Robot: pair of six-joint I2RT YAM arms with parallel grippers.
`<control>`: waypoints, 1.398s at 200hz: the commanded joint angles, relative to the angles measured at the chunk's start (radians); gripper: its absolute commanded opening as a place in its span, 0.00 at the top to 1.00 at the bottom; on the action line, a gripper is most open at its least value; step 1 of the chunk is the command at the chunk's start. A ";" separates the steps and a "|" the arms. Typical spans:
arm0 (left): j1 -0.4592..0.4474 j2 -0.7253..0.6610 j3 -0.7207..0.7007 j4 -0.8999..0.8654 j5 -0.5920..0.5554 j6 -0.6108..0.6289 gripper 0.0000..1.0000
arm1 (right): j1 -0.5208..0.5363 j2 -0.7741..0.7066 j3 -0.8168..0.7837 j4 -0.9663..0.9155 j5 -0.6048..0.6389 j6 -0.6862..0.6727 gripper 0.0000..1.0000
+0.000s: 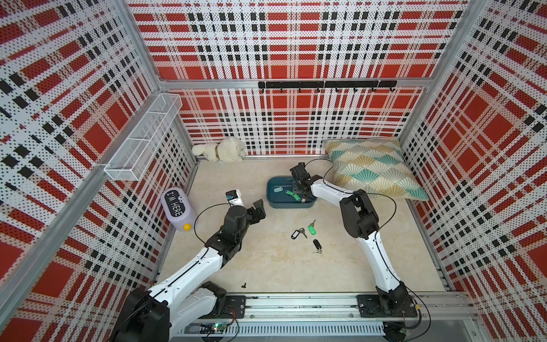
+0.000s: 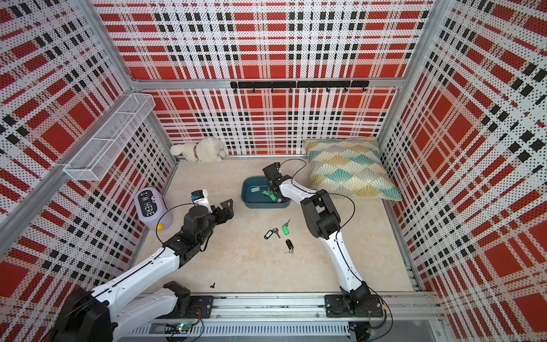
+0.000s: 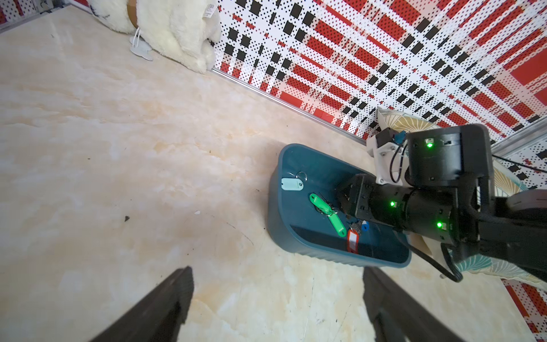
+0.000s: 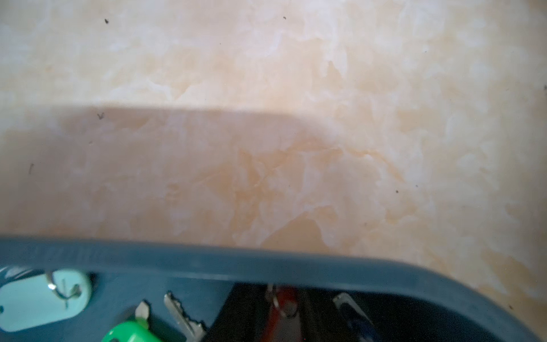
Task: Take the keys out of the storage box
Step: Pick up the key from the storage box, then place the key at the center of the board.
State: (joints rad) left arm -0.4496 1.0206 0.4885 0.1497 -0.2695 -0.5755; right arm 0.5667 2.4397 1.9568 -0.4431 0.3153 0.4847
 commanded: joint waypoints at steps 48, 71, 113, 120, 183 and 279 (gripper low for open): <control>0.020 -0.030 0.001 0.031 0.004 0.009 0.05 | -0.005 0.002 0.014 0.014 -0.002 -0.036 0.88; 0.023 -0.028 0.002 0.033 0.007 0.008 0.05 | -0.004 -0.046 0.001 0.013 0.008 -0.052 0.94; 0.032 -0.033 -0.001 0.039 0.019 0.003 0.05 | 0.001 -0.150 -0.053 0.033 -0.001 -0.083 1.00; 0.033 -0.034 -0.001 0.039 0.021 0.003 0.05 | 0.002 -0.164 -0.058 0.031 -0.001 -0.086 1.00; 0.033 -0.051 -0.006 0.047 0.033 -0.006 0.05 | 0.012 -0.290 -0.135 0.035 -0.037 -0.095 1.00; 0.006 -0.080 -0.007 0.085 0.098 -0.041 0.02 | 0.255 -0.905 -0.769 0.112 -0.197 -0.064 1.00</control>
State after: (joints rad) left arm -0.4313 0.9569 0.4866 0.1986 -0.2016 -0.6048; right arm 0.7330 1.6714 1.3354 -0.3496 0.1513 0.3965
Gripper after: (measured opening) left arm 0.972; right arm 0.080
